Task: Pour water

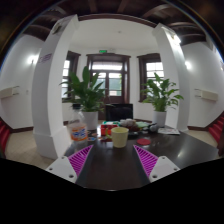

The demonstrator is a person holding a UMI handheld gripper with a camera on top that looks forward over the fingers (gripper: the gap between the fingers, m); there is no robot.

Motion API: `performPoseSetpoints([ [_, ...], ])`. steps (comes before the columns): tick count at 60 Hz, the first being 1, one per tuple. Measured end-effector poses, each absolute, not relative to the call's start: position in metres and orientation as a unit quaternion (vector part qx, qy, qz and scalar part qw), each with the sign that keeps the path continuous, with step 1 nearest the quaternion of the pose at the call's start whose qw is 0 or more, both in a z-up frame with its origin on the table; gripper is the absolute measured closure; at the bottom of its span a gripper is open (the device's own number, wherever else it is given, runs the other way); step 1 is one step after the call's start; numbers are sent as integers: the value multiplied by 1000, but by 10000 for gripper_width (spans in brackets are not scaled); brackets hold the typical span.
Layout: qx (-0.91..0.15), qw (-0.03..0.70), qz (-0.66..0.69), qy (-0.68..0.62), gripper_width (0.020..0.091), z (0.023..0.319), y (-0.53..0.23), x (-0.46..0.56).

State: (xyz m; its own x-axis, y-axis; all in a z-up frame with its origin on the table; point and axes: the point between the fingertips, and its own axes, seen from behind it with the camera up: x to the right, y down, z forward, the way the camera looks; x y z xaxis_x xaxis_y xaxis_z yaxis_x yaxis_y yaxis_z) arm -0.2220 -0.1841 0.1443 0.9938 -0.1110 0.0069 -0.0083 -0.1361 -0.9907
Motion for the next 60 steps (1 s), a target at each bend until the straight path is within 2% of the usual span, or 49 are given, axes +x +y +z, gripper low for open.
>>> performPoseSetpoints([
  [14, -757, 651, 33, -40, 322, 130, -164, -300],
  [26, -761, 646, 7, -60, 322, 127, -115, -333],
  [51, -751, 658, 52, -24, 329, 145, -52, -350],
  [52, -751, 658, 53, -21, 338, 144, -50, -349],
  [56, -751, 659, 46, -22, 614, 143, -45, -345],
  [60, -746, 663, 52, -33, 651, 141, -43, -347],
])
